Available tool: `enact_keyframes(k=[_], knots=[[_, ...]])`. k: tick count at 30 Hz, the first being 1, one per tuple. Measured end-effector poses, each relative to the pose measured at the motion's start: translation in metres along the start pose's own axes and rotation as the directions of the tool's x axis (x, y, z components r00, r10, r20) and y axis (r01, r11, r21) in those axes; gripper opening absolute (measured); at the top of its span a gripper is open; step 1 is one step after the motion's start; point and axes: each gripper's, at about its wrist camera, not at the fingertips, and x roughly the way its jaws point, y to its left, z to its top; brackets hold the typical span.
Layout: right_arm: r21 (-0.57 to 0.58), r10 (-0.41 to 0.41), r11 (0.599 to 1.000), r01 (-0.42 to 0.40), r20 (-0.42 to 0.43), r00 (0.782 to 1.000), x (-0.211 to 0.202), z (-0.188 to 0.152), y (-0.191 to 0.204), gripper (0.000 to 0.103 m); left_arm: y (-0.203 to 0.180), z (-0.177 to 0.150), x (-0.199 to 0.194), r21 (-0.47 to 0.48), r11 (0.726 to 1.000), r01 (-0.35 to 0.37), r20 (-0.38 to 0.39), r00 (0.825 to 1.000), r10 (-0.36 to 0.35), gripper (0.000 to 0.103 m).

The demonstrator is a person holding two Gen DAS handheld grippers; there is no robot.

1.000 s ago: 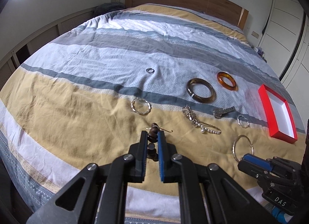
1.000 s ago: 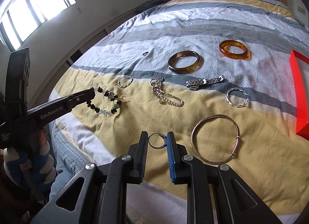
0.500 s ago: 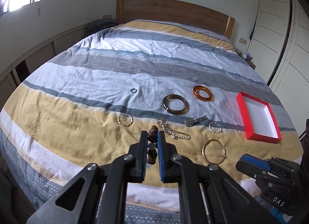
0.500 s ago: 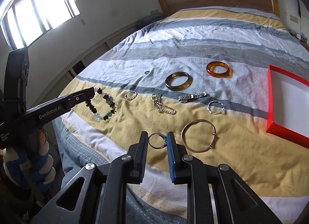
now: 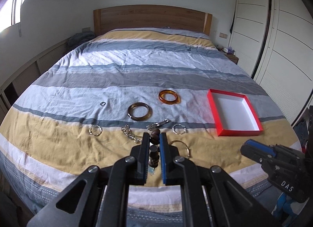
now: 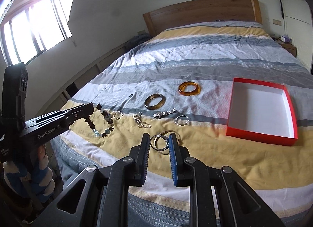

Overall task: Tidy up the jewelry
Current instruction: 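Carry the beaded bracelet and silver ring over the red box with both tools, then open both tools to drop the bracelet and ring into the box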

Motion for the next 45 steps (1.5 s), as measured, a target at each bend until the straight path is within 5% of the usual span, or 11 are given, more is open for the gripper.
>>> enact_keyframes(k=[15,25,32,41,43,45], knots=[[0.098,-0.213,0.973,0.21,0.021,0.977,-0.004,0.032,-0.153,0.019,-0.131,0.042,0.075,0.217,0.961,0.169,-0.088,0.984,-0.153,0.009],[0.125,-0.287,0.947,0.296,-0.084,0.954,0.05,0.035,-0.237,0.02,-0.208,0.07,0.169,0.198,0.932,0.303,-0.161,0.948,-0.274,0.009],[0.093,-0.305,0.942,0.323,-0.167,0.938,0.081,0.026,-0.264,0.02,-0.227,0.045,0.236,0.142,0.935,0.325,-0.283,0.919,-0.276,0.009],[-0.008,-0.35,0.934,0.357,-0.211,0.913,0.1,0.017,-0.262,0.02,-0.228,0.017,0.269,0.16,0.945,0.286,-0.356,0.909,-0.215,0.01],[-0.025,-0.36,0.931,0.363,-0.213,0.908,0.101,0.017,-0.259,0.023,-0.226,0.016,0.27,0.154,0.946,0.286,-0.357,0.909,-0.217,0.011],[-0.032,-0.365,0.93,0.367,-0.212,0.906,0.099,0.018,-0.258,0.036,-0.224,0.017,0.267,0.146,0.945,0.293,-0.358,0.906,-0.226,0.011]])
